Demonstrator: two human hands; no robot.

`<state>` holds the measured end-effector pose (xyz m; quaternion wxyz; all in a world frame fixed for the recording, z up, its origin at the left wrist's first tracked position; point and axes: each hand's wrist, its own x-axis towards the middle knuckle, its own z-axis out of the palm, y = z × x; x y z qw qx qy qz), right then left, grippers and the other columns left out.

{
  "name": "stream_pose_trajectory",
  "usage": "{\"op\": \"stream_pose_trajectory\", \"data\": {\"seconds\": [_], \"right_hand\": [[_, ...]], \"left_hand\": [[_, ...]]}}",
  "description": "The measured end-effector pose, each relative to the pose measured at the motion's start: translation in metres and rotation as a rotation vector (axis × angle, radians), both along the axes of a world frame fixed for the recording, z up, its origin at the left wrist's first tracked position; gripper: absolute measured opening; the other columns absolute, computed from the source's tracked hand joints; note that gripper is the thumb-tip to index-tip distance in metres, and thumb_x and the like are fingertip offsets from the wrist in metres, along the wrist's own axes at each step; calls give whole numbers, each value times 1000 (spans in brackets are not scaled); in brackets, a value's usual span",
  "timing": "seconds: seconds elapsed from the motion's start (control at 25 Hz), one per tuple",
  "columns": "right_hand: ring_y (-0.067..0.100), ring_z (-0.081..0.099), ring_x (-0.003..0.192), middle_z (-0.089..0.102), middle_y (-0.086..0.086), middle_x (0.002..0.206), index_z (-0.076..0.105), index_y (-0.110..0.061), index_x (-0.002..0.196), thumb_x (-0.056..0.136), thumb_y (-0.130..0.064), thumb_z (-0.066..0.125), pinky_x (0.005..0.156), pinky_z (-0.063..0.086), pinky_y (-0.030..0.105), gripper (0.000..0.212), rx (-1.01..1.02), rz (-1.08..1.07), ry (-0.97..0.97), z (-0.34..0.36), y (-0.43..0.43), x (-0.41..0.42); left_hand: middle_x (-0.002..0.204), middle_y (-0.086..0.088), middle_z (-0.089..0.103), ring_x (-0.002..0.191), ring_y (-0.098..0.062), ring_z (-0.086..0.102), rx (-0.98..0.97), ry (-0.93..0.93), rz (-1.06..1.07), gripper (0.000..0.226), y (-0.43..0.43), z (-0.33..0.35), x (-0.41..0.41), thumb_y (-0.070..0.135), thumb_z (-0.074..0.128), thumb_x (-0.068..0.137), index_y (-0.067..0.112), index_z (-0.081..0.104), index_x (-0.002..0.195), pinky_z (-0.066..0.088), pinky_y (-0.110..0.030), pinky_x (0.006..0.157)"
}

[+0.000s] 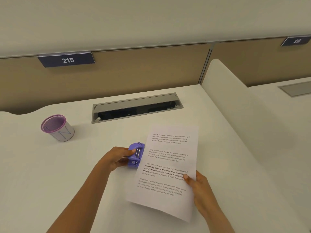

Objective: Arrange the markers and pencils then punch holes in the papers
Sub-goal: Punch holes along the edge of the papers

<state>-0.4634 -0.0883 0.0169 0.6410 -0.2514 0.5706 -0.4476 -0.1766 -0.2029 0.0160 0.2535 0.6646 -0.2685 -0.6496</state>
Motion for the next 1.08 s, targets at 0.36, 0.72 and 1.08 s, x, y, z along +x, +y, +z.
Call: {"op": "stream_pose_trajectory", "data": {"seconds": [0.36, 0.72, 1.08], "right_hand": [[25, 72, 100, 76, 6, 109, 67, -13, 117, 95, 3, 52, 89, 55, 44, 31, 2, 41, 59, -5, 6, -1], [29, 72, 99, 76, 7, 109, 66, -14, 119, 96, -2, 54, 85, 58, 48, 29, 59, 84, 57, -8, 11, -8], [28, 74, 93, 77, 6, 104, 69, -16, 111, 95, -1, 54, 79, 60, 44, 26, 71, 64, 80, -4, 13, -25]], "left_hand": [[80, -11, 70, 67, -20, 67, 1, -7, -20, 16, 17, 4, -9, 11, 74, 80, 3, 68, 92, 57, -23, 53], [66, -8, 72, 50, -14, 69, -17, 16, -6, 14, 32, 0, -17, 7, 71, 82, 1, 66, 94, 55, -21, 47], [90, -14, 70, 80, -26, 68, -4, 67, 6, 20, 38, -7, -15, 13, 73, 81, 2, 66, 96, 56, -31, 70]]}}
